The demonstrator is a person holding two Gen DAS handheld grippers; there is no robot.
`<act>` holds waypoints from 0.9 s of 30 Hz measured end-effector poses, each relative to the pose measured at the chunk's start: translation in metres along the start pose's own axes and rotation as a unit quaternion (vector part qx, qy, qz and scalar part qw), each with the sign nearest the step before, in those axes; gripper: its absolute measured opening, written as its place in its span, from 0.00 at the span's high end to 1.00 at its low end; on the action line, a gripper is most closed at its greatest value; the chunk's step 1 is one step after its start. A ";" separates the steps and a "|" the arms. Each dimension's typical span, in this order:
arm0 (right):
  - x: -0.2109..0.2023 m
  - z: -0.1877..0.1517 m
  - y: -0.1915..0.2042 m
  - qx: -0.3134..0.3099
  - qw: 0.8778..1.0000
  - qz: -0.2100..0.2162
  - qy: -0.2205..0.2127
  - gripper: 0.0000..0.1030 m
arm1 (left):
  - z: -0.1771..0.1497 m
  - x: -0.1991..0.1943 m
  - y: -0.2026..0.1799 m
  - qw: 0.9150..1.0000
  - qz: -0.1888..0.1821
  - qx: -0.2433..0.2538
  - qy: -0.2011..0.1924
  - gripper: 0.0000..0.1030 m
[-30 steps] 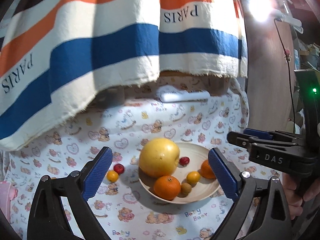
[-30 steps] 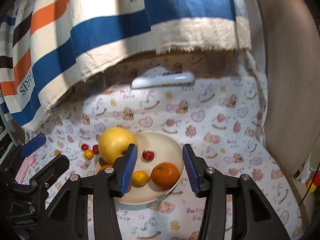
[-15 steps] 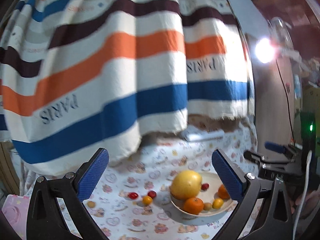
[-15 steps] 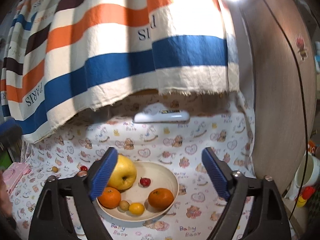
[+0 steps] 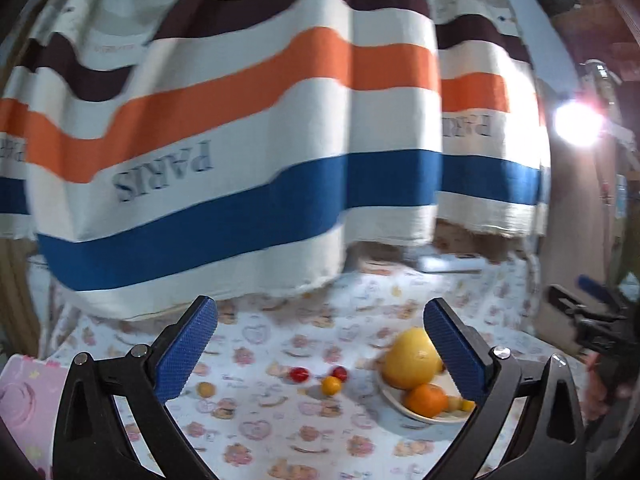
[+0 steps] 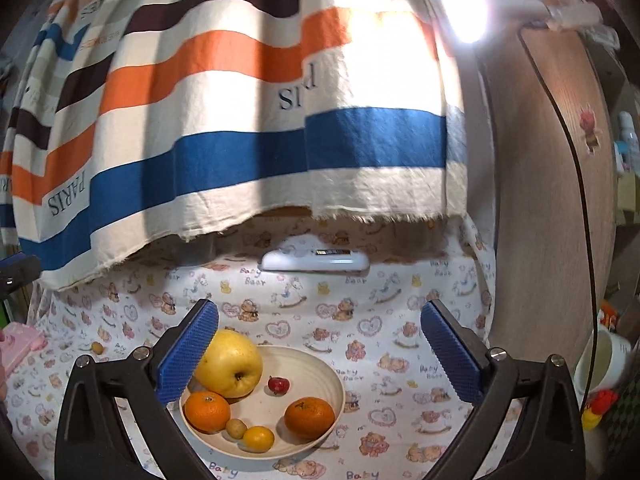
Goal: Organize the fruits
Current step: 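Withdraw both open tools up from the plate, then move the left tool toward a brown fruit while the right tool approaches the tomatoes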
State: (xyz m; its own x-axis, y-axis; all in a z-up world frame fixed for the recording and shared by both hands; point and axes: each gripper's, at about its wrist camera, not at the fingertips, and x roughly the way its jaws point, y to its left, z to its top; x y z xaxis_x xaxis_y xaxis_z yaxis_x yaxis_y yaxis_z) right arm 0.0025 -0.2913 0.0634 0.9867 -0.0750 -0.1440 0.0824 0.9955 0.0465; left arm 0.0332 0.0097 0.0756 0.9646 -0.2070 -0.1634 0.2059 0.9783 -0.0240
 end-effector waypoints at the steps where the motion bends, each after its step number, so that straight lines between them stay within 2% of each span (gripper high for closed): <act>1: -0.001 0.000 0.001 -0.003 1.000 -0.003 -0.002 0.01 | -0.002 0.000 0.002 1.000 0.006 0.003 -0.004 0.01; 4: -0.006 0.000 0.005 -0.010 1.000 -0.012 -0.010 0.01 | -0.006 0.002 0.008 1.000 0.023 0.014 -0.002 0.01; 8: -0.005 0.000 0.007 -0.007 1.000 0.014 0.002 0.01 | -0.014 0.008 0.017 0.999 0.034 0.019 0.017 0.01; 16: 0.007 -0.009 0.010 -0.007 0.999 0.026 0.023 0.01 | -0.028 0.013 0.037 0.997 0.069 -0.015 0.029 0.01; 21: 0.013 -0.017 0.019 -0.015 0.999 0.035 0.037 0.01 | -0.031 0.015 0.053 0.996 0.068 -0.044 0.036 0.01; 27: 0.018 -0.023 0.025 -0.030 0.998 0.033 0.042 0.01 | -0.034 0.022 0.064 0.993 0.090 -0.058 0.051 0.01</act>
State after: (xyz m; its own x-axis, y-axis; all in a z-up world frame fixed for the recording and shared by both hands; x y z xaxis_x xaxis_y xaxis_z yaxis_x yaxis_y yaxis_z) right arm 0.0190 -0.2666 0.0397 0.9744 -0.0067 -0.2249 0.0068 1.0000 0.0000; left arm 0.0619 0.0677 0.0372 0.9613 -0.0317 -0.2738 0.0050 0.9952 -0.0977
